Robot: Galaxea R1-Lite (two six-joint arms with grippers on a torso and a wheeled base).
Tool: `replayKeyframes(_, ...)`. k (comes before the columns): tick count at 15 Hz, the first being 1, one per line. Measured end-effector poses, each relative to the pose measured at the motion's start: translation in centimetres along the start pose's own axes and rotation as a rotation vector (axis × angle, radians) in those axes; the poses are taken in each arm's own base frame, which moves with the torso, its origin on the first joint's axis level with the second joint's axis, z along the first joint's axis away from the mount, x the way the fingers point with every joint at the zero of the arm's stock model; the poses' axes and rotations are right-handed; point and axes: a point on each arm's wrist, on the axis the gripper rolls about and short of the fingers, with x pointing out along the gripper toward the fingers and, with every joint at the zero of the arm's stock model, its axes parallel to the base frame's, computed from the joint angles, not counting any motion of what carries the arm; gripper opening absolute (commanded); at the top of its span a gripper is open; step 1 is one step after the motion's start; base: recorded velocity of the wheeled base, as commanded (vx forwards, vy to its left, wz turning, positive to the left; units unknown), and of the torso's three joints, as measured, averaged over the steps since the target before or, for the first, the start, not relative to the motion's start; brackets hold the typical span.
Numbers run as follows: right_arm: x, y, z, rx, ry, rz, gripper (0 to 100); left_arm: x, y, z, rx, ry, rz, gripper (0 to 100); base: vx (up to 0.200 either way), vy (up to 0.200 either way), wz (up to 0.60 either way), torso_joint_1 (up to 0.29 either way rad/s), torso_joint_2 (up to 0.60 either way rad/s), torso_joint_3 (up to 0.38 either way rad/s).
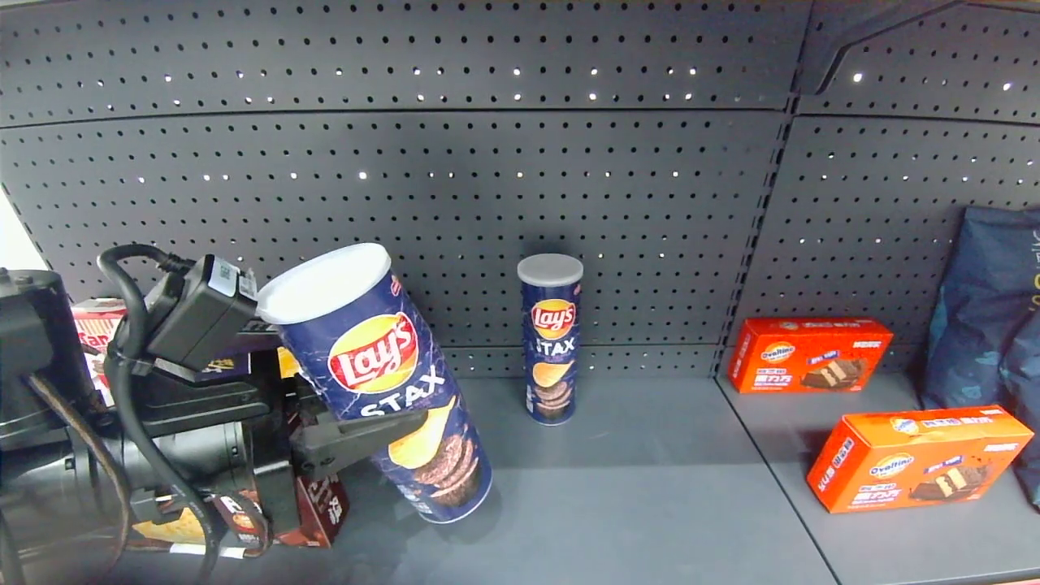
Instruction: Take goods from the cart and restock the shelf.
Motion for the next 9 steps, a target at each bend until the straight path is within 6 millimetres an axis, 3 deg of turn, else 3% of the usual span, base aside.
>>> replayKeyframes(3,2.3,0.1,3.8,-0.048,0.036,0.227,100,-0.1,0.0,0.2,0.032,-0.007,0.000,0,0.000,0.000,0.00,0.000,0.00,0.000)
replayKeyframes(9,9.2,0.8,6.4,-0.125,0.147,0.400,100,-0.4,-0.7,0.6,0.042,-0.009,-0.018,0,0.000,0.000,0.00,0.000,0.00,0.000)
